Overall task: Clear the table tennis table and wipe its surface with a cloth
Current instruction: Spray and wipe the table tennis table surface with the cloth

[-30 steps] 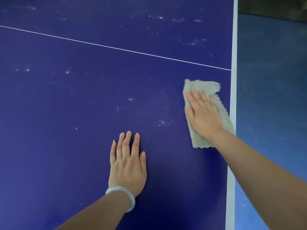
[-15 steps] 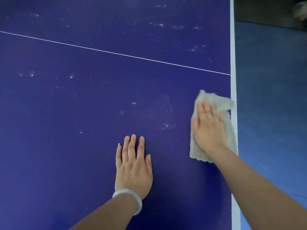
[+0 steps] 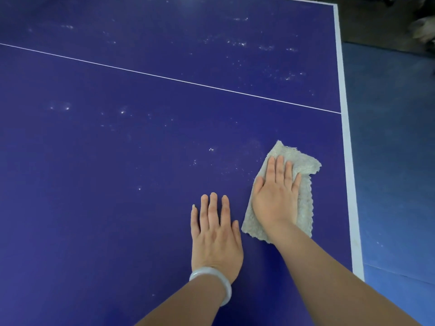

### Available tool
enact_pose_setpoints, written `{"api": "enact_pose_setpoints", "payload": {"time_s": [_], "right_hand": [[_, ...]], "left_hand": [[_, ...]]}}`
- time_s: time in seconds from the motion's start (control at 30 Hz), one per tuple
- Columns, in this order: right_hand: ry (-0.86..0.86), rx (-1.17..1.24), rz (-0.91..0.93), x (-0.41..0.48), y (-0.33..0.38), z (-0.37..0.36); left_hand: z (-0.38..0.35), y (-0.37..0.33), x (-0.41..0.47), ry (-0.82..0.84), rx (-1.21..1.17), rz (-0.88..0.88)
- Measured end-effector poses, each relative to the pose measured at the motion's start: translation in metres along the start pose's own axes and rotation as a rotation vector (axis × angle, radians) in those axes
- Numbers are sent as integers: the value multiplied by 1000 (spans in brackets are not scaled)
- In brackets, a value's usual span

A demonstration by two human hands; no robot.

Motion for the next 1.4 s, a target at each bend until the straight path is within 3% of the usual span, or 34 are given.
{"api": "enact_pose_setpoints", "payload": {"time_s": [0.17, 0.3, 0.47, 0.6, 0.67, 1.17, 1.27, 1.4], "right_hand": [[-7, 13, -28, -14, 0, 1], [-9, 17, -37, -14, 1, 3], [-28, -13, -49, -13, 3, 2], [-22, -15, -68, -14, 2, 1], [-20, -17, -86, -14, 2, 2], [-57, 6, -378, 41, 15, 3], [-18, 59, -254, 89, 58, -5], [102, 0, 239, 109, 101, -17]], "left_hand": [[7, 5, -1, -7, -134, -73], [21, 52, -6, -50, -261, -259], [35, 154, 8, -97, -6, -325], [22, 144, 24, -35, 150, -691], [18, 136, 36, -27, 169, -770], [20, 129, 43, 53, 118, -766], [21, 129, 44, 70, 118, -756], [22, 129, 45, 89, 126, -744]]}}
Point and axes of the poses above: each hand's wrist, its own x-axis towards the middle knuckle, its own z-axis out of the back of the hand, y = z × x, the point moved 6 cm from there along x, towards the middle knuckle, and after that the axes turned 5 degrees about x, right-handed, at the moved point
